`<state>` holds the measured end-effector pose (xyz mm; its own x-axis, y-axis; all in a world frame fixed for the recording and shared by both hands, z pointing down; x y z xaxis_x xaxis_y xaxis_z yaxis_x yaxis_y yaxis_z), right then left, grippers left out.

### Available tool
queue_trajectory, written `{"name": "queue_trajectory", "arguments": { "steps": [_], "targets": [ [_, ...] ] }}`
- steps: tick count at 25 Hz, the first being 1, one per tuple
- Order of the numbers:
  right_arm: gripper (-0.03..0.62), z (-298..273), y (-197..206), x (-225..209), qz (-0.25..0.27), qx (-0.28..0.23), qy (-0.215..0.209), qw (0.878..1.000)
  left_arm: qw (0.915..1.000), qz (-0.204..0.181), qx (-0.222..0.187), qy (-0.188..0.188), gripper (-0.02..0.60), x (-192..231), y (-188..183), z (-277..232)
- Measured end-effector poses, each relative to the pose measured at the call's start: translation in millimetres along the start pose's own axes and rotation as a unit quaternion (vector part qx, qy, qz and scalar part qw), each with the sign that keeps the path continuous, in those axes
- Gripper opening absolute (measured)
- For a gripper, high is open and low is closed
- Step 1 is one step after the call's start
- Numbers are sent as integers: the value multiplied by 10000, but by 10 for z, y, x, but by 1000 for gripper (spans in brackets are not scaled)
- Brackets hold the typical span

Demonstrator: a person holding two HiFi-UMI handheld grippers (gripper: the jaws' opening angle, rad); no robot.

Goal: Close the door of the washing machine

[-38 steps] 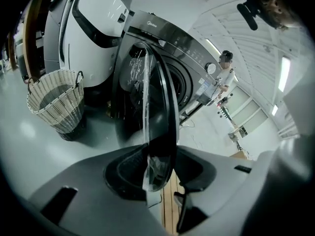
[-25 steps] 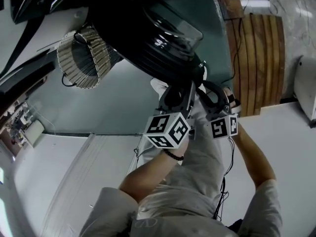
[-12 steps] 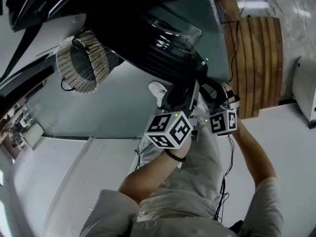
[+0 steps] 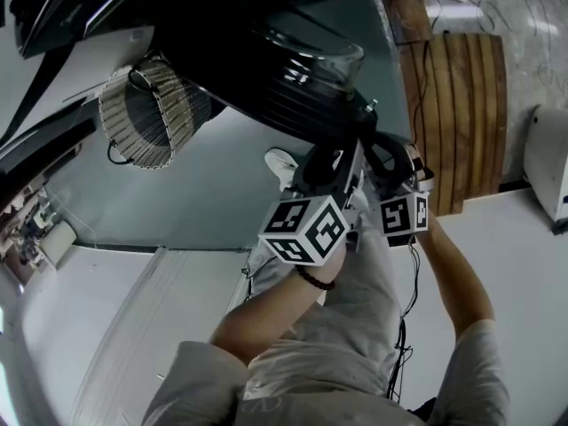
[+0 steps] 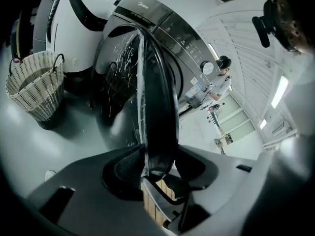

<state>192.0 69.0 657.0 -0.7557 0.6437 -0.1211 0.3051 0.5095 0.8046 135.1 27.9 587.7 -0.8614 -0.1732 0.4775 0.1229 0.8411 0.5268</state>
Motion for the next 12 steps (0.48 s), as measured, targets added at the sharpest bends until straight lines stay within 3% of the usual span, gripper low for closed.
{"name": "queue_trajectory", "arguments": {
  "steps": [4,8,12],
  "targets": [
    [86,14,10,-67,-117,-3,46,9999,9999,-46,51,101,195,-44,-25,-43],
    [83,7,-20,-184,-130,-25,83,9999,9984,-344,131,431,196,-93,-83,-77],
    [81,-1,-91,-322,-50,-43,-3,10000,9929,-861,-9,822,134,-192,-154,-52]
  ]
}}
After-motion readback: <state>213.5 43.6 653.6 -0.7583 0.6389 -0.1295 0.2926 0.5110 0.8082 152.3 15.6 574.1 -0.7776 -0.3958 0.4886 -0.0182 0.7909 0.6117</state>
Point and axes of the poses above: the fingertips, and each gripper's own axes: z backward along the fingers, x to its left, y out of its underside, the point moved 3 cm from there along z, backward along the fingers, and after that the axes turned 13 degrees about -z, right-handed, at the moved point
